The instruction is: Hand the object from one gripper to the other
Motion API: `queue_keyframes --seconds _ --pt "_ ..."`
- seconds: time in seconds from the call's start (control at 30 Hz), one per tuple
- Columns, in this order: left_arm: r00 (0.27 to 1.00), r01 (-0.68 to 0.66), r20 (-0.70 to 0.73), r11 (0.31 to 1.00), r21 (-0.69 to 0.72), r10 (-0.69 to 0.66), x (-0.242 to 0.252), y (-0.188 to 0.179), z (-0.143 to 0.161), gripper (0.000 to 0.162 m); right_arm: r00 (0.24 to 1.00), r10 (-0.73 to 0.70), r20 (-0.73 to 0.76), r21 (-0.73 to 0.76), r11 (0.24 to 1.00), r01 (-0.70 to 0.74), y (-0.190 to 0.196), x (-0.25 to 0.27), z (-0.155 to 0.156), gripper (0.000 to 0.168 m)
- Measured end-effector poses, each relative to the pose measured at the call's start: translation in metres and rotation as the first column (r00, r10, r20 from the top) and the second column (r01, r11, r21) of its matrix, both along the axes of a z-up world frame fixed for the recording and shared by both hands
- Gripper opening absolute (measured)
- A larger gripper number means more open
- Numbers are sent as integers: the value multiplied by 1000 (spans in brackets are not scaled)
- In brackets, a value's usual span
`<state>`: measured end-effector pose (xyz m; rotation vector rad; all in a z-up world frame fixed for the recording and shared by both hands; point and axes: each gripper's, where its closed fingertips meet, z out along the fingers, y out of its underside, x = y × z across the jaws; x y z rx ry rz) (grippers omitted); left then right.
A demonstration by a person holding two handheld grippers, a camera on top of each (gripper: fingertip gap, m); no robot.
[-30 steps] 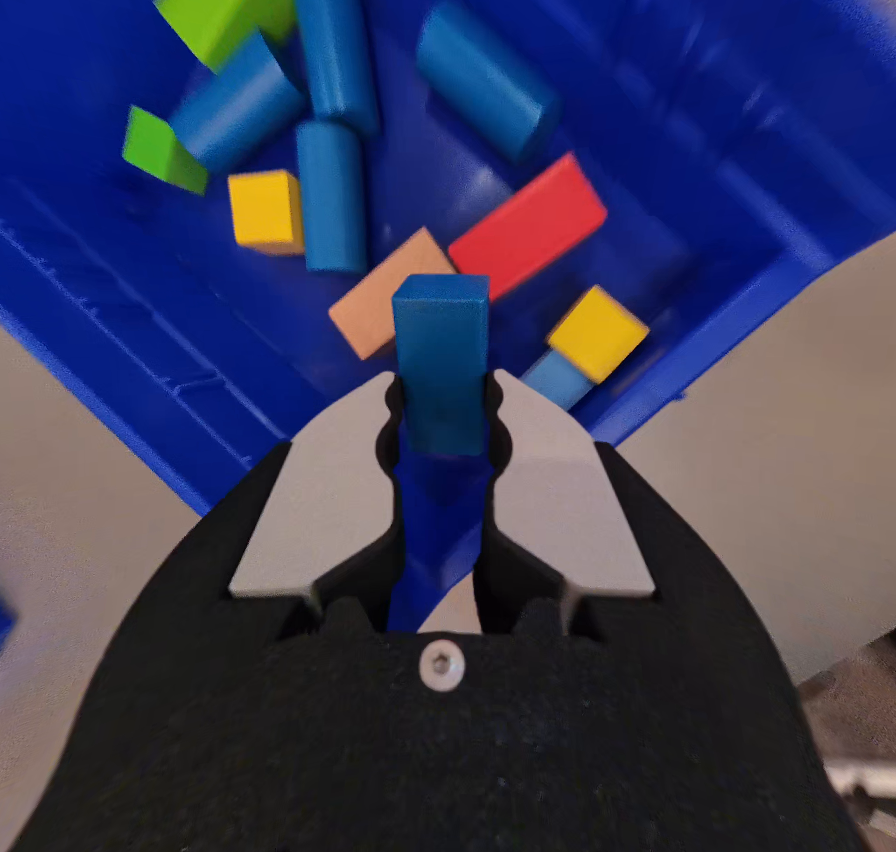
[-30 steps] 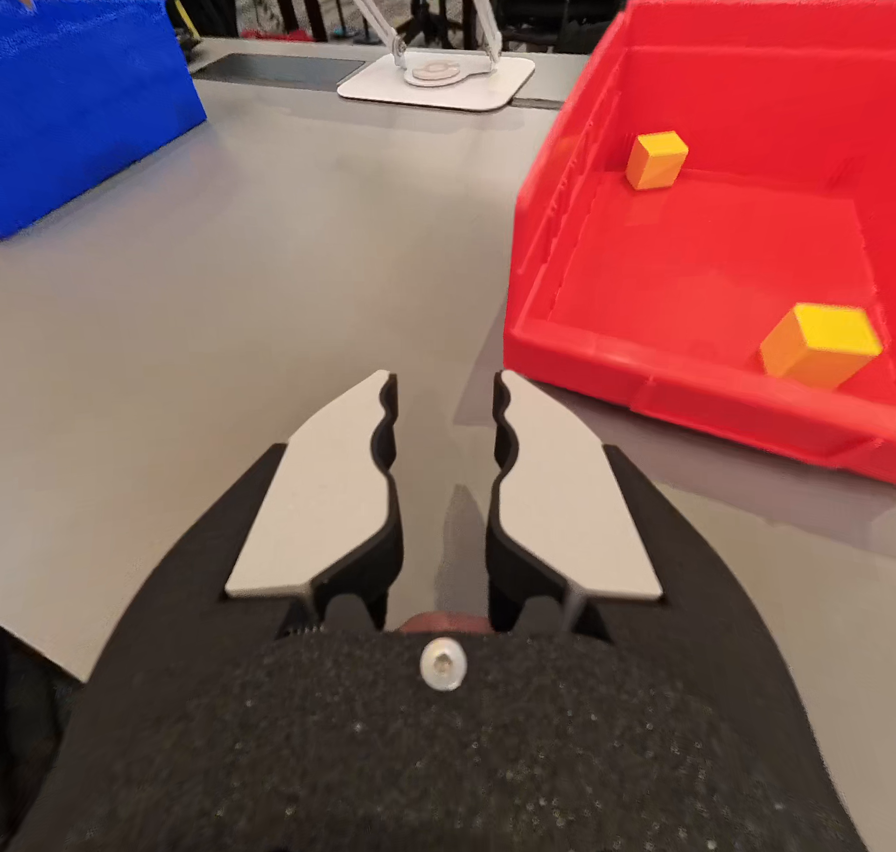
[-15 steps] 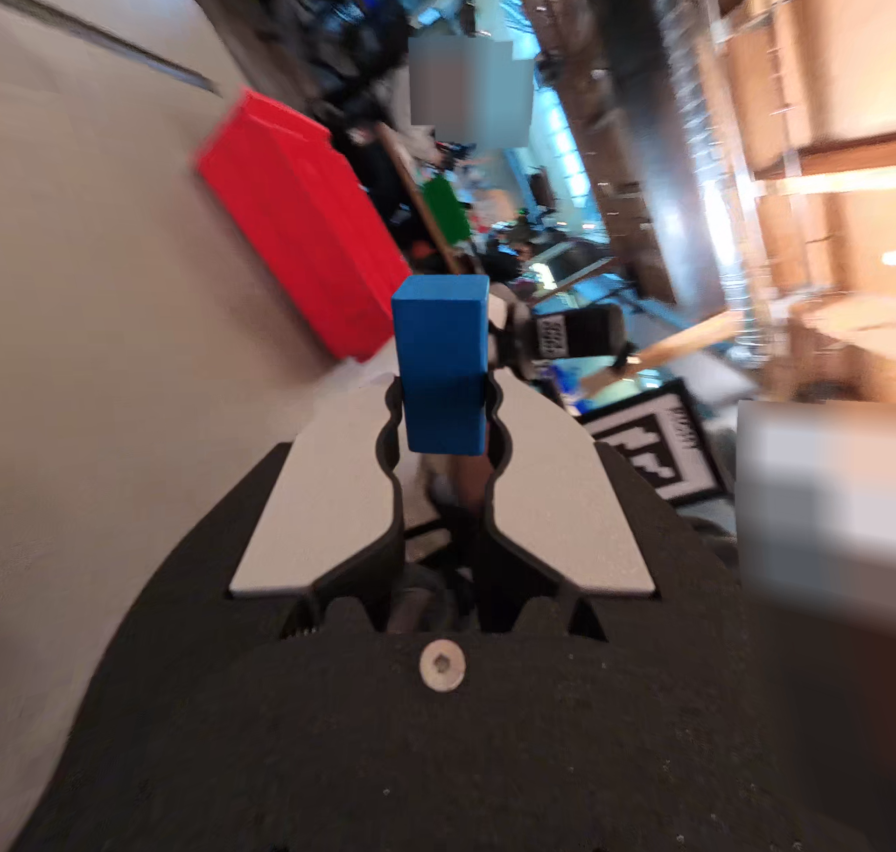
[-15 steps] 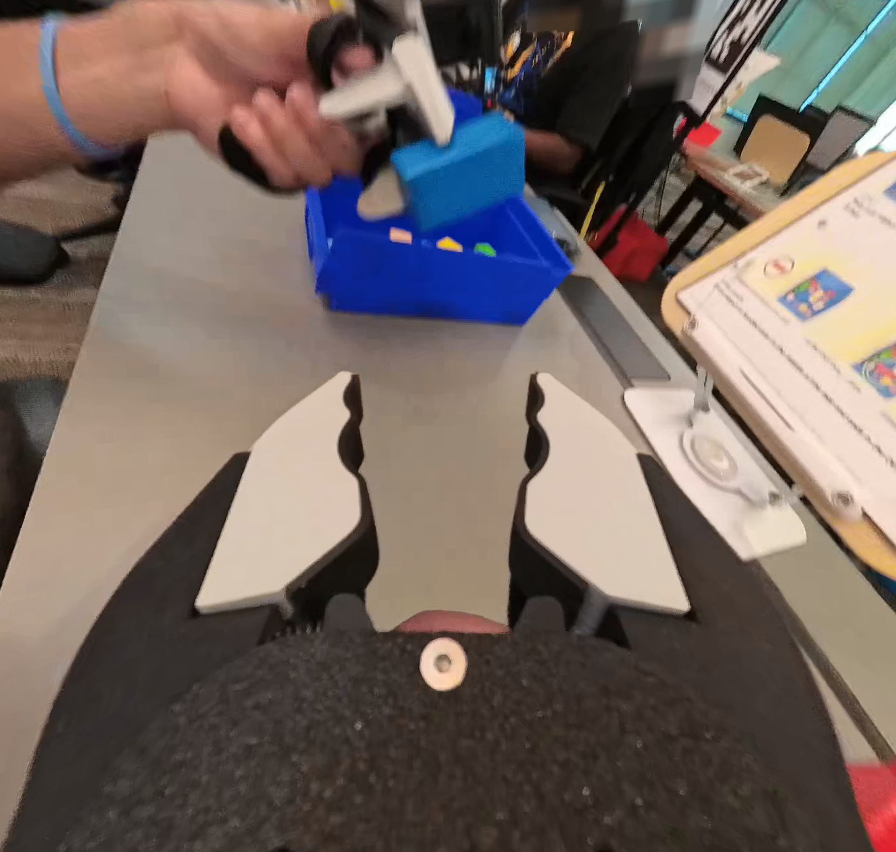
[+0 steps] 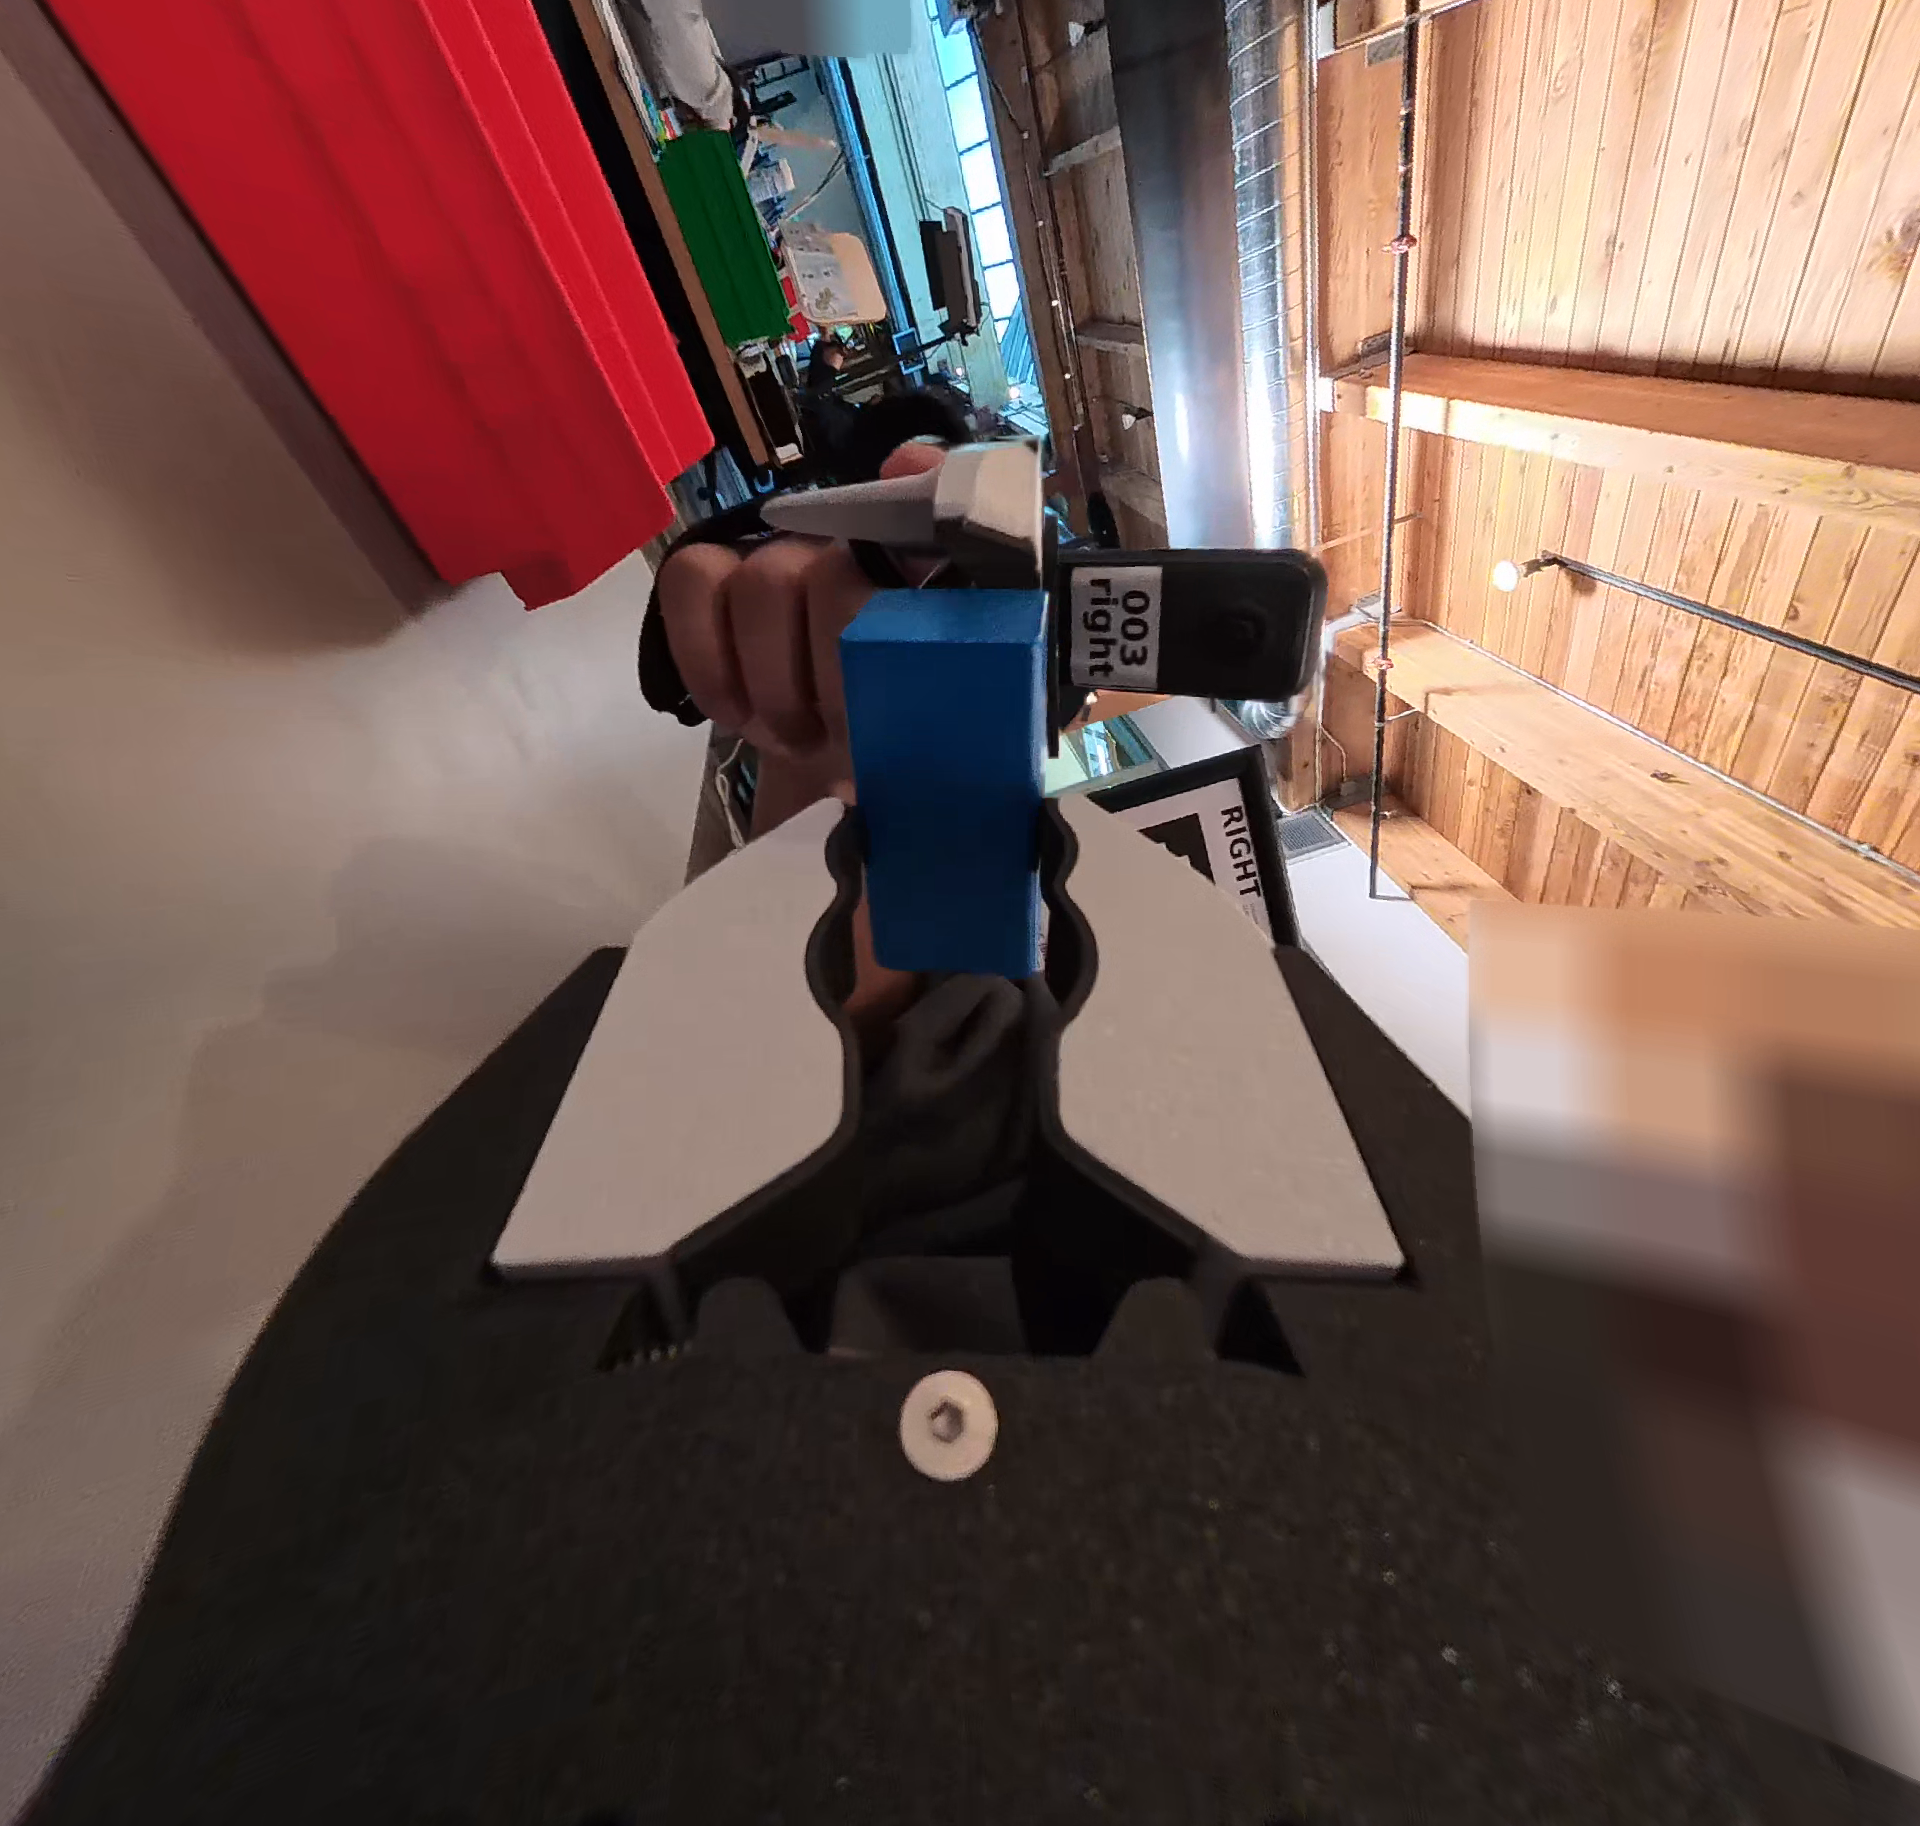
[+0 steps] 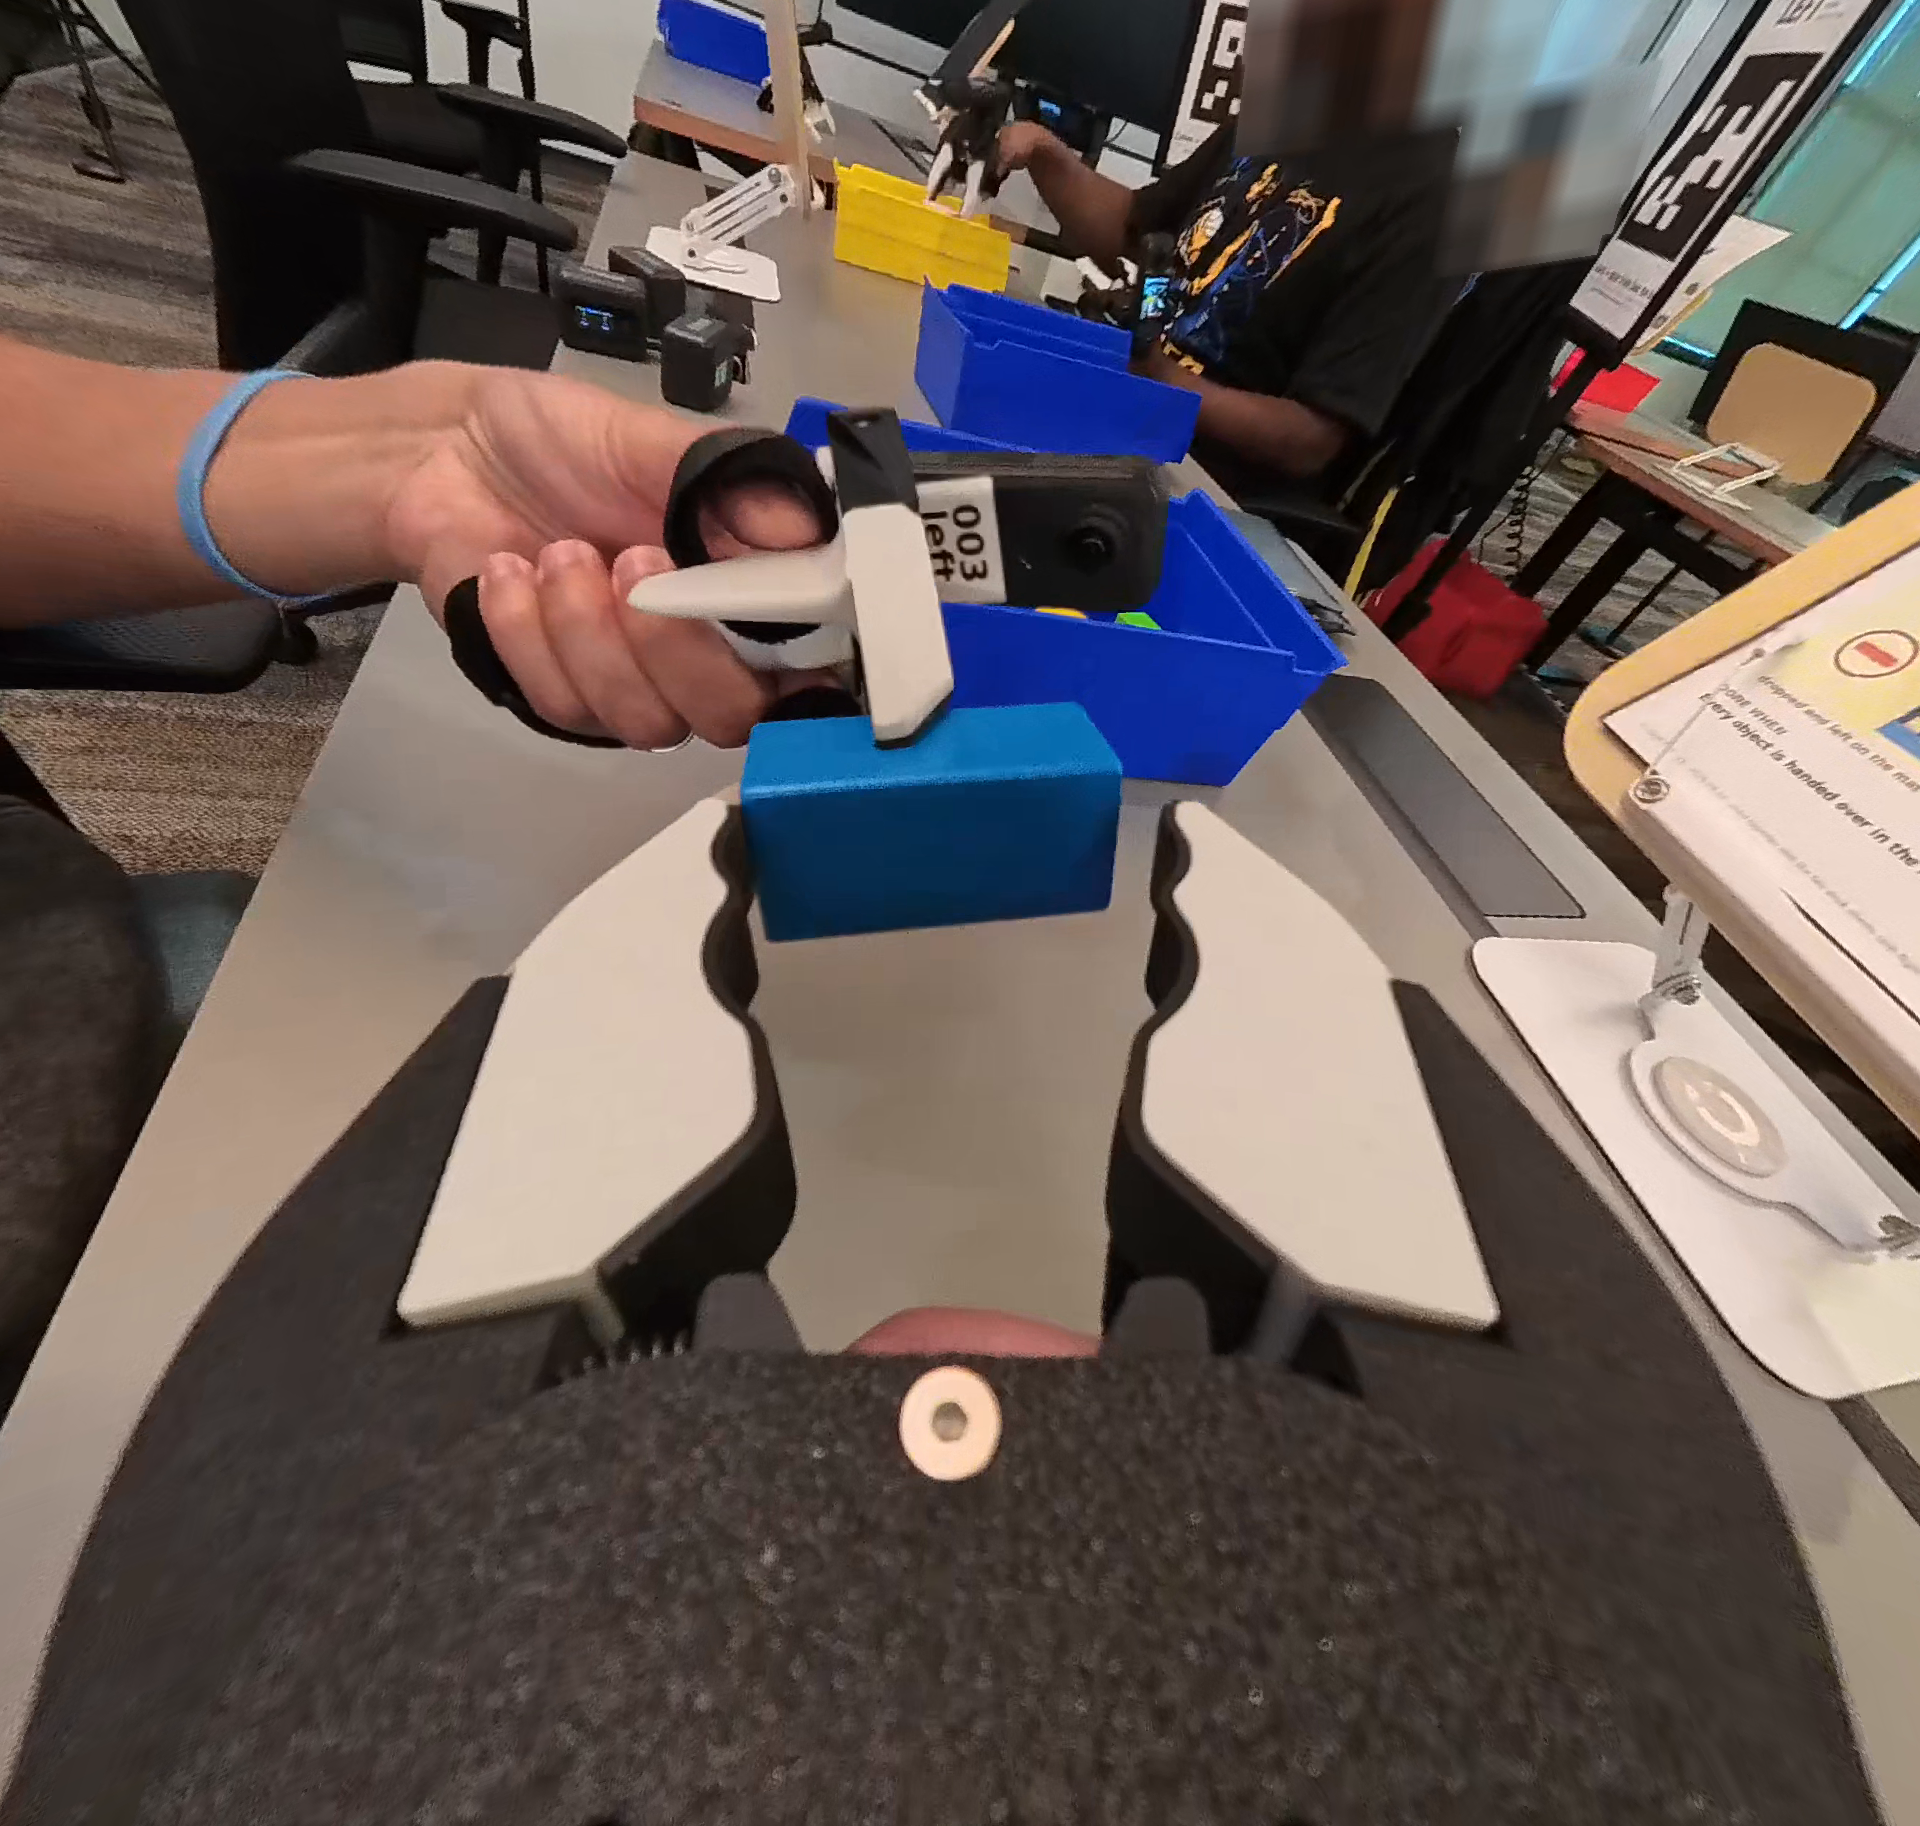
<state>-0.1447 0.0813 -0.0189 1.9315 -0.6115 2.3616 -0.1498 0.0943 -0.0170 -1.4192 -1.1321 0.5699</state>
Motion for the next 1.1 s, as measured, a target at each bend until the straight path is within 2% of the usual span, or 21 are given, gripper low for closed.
queue_keyframes --seconds 0.2,0.3,0.33,0.4,0.5,0.6,0.67,0.73,0.8,0.87,0.93,1.1 --pt "1000 12 20 1000 -20 -12 0 -4 2 32 1000 28 8 -8 1000 -28 -7 -3 1 67" --pt "997 23 66 998 55 -27 0 -10 11 33 999 34 -10 -3 999 -34 -10 -2 10 67" --pt "997 35 71 995 91 -41 -3 -15 14 36 999 34 -12 -16 999 -34 -11 0 13 67" --pt "997 34 64 990 140 -44 -12 -21 17 62 1000 -1 3 -31 1000 1 -11 12 21 67" --pt "993 -76 -61 955 286 98 -39 -26 2 61 973 -215 85 16 977 215 5 66 36 67" --pt "952 -129 -172 838 530 255 -74 -35 -19 56 857 -501 119 16 864 503 29 159 45 67" --pt "894 -165 -218 739 653 392 -98 -35 -41 54 759 -624 185 -60 764 643 37 223 25 67" --pt "804 -184 -251 628 756 538 -124 -31 -67 53 661 -680 317 -188 638 747 36 278 -17 67" --pt "702 -186 -248 508 841 668 -149 -25 -90 51 569 -664 485 -264 510 819 28 318 -64 67" --pt "620 -180 -234 426 887 749 -168 -21 -105 50 544 -578 608 -315 453 834 17 330 -102 67" --pt "579 -183 -221 390 903 784 -176 -18 -112 49 569 -473 673 -368 453 812 9 323 -127 67" --pt "602 -230 -199 406 885 774 -178 -14 -105 49 545 -332 770 -391 430 814 11 307 -155 67"
